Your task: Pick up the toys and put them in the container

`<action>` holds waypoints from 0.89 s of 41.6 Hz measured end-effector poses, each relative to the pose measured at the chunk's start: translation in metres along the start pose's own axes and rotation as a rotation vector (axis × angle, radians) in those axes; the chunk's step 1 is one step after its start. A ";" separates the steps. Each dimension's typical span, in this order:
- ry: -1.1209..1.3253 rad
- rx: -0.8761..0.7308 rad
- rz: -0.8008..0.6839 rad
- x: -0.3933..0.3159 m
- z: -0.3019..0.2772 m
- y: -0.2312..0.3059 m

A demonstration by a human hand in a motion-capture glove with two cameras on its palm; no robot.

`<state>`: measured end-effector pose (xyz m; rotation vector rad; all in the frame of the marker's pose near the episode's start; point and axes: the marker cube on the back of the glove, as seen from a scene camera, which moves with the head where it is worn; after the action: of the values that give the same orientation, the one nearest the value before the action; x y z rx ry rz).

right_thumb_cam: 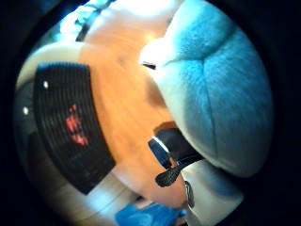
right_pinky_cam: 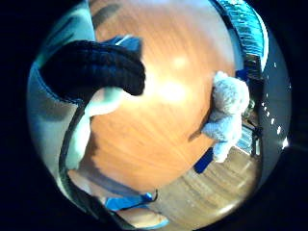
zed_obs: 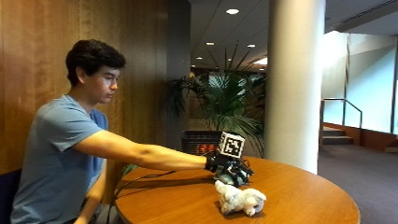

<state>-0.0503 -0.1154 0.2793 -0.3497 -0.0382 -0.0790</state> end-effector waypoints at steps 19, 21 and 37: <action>-0.117 0.208 0.154 0.004 -0.008 -0.002; -0.151 0.203 0.150 0.009 -0.011 0.001; -0.106 0.292 0.266 0.046 -0.118 0.037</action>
<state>0.0015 -0.1249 0.1582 -0.0650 -0.1070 0.2068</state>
